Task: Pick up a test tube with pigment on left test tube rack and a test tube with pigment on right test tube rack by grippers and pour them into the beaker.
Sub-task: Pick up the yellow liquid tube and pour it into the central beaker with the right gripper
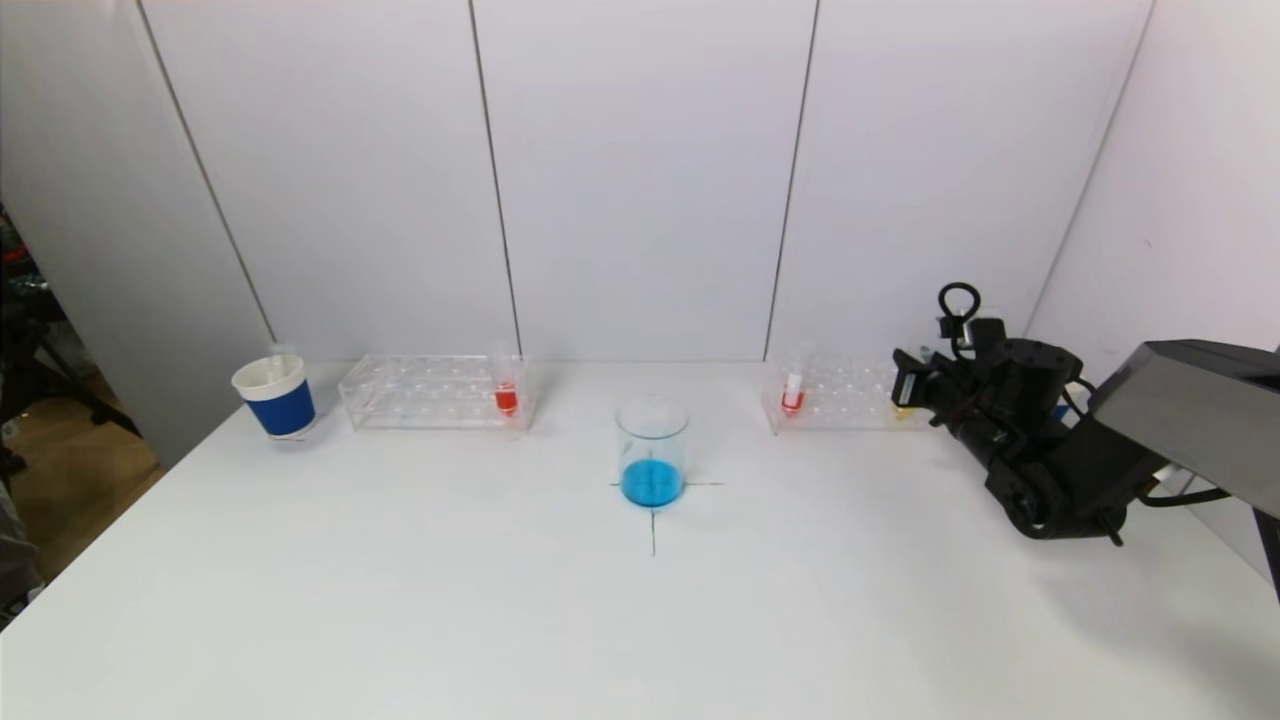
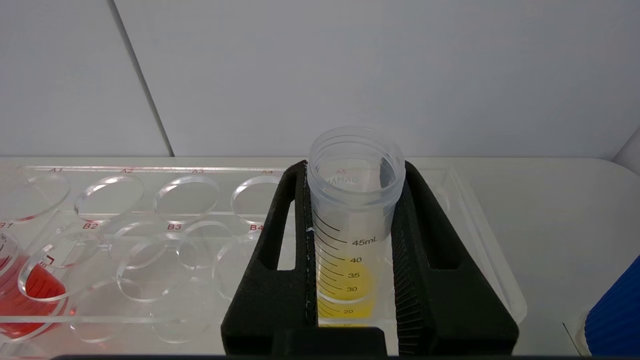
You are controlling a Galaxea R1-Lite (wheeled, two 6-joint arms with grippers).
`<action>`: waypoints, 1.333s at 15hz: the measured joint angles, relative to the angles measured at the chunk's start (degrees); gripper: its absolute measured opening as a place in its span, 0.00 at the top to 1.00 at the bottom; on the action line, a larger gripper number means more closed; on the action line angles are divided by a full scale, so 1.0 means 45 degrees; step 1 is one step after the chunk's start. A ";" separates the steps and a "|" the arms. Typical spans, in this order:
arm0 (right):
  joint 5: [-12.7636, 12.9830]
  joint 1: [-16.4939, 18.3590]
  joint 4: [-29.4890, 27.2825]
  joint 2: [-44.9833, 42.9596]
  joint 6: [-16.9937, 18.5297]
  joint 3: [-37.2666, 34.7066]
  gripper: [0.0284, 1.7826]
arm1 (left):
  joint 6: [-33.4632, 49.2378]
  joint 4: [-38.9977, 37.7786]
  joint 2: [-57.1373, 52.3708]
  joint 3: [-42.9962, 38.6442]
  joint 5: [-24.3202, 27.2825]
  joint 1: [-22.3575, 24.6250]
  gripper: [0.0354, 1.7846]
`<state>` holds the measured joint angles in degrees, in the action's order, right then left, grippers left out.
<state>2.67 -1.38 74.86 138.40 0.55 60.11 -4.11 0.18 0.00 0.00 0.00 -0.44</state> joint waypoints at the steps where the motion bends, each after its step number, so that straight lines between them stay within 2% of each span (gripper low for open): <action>1: 0.0005 0.0000 0.0000 0.0000 0.0005 0.0000 0.74 | 0.0000 0.0000 0.0000 0.0000 0.0000 0.0000 0.01; 15: -0.0005 0.0000 -0.0141 -0.0577 -0.0122 -0.0122 0.74 | 0.0000 0.0000 0.0000 0.0000 0.0000 0.0000 0.01; 20: -0.0005 -0.0054 -0.0894 -0.1224 -0.0385 0.0054 0.74 | 0.0000 0.0000 0.0000 0.0000 0.0005 0.0000 0.01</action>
<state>2.65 -1.62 70.84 132.89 -1.18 60.36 -4.11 0.18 0.00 0.00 0.02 -0.44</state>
